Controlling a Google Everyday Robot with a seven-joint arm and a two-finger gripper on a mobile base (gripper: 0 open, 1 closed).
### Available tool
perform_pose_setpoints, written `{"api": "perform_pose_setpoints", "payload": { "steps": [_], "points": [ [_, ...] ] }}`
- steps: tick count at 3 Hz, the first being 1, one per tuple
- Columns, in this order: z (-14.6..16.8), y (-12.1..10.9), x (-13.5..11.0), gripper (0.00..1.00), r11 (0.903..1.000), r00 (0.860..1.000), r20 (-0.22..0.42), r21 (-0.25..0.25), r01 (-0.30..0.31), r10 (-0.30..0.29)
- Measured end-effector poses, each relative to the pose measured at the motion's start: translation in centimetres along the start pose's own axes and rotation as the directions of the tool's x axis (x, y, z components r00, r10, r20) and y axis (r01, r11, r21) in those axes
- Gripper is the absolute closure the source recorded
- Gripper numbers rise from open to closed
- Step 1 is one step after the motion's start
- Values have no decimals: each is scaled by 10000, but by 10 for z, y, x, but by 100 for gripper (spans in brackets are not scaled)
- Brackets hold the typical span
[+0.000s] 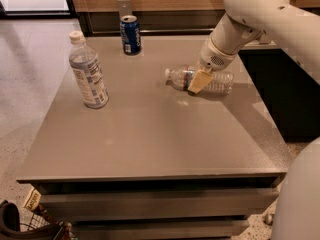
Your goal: Knock water bottle over
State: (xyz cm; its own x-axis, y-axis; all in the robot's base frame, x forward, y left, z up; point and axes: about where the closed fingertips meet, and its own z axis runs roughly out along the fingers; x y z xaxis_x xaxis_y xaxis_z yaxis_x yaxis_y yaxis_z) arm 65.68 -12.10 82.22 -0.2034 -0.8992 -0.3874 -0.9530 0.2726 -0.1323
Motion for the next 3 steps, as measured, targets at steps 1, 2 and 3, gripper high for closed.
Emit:
{"api": "perform_pose_setpoints", "payload": {
  "steps": [1,2,3],
  "points": [
    [2,1,0,15,10000,10000,-9,-36,9,-9],
    [4,1,-1,0,10000,10000,-17,-71,17,-17],
    [4,1,-1,0,10000,10000,-17,-72,17,-17]
  ]
}}
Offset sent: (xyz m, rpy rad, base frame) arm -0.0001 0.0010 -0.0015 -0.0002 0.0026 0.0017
